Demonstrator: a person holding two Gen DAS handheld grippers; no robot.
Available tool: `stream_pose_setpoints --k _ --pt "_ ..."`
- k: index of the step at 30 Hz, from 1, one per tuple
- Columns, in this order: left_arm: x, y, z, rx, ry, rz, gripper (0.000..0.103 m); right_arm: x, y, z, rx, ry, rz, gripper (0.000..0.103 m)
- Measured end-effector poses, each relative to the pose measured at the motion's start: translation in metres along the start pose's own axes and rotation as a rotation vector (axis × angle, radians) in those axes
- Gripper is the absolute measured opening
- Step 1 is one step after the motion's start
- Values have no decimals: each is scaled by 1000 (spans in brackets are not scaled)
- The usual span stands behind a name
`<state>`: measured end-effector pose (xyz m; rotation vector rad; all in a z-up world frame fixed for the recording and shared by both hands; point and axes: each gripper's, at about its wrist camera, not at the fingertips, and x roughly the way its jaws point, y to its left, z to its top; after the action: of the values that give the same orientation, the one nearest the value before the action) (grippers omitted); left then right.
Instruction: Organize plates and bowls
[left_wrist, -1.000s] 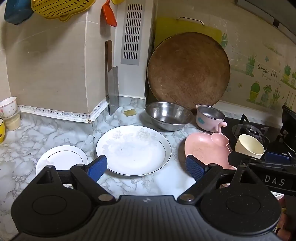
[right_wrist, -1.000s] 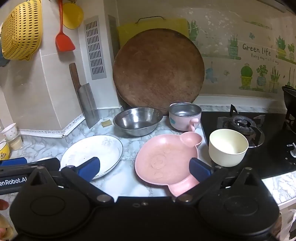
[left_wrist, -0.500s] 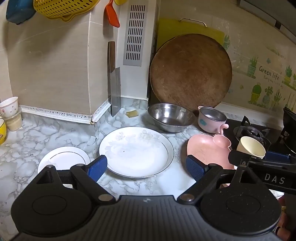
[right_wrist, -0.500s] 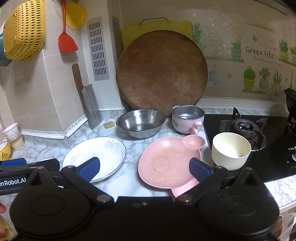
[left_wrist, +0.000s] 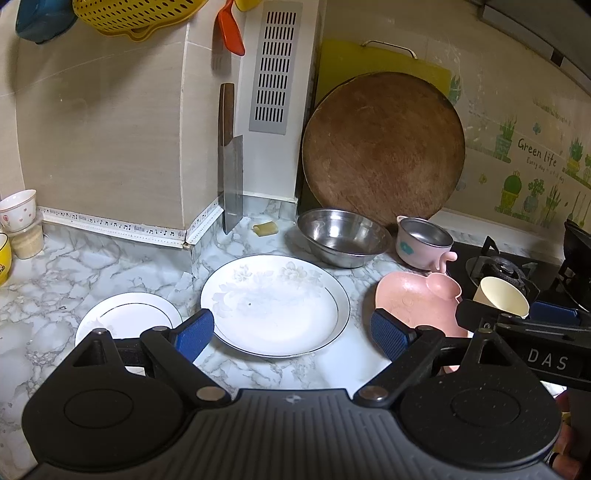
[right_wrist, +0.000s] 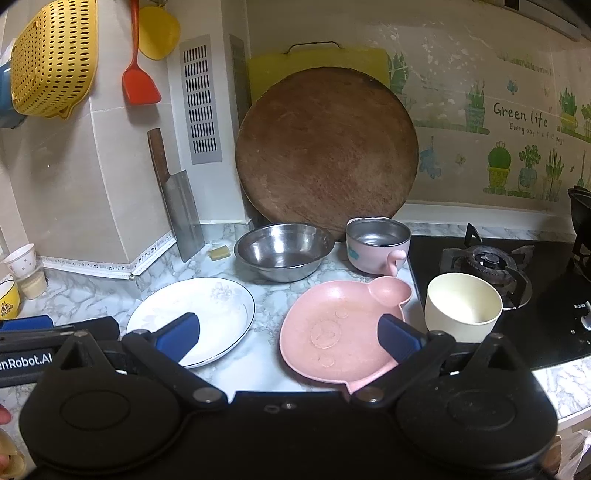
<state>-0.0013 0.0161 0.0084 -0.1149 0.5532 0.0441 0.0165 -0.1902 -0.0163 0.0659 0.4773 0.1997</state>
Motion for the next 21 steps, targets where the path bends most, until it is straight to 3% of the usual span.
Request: stream_pose_setpoints --k 21 --pt "0 3 2 9 -5 -36 92 -4 1 1 16 -14 -26 103"
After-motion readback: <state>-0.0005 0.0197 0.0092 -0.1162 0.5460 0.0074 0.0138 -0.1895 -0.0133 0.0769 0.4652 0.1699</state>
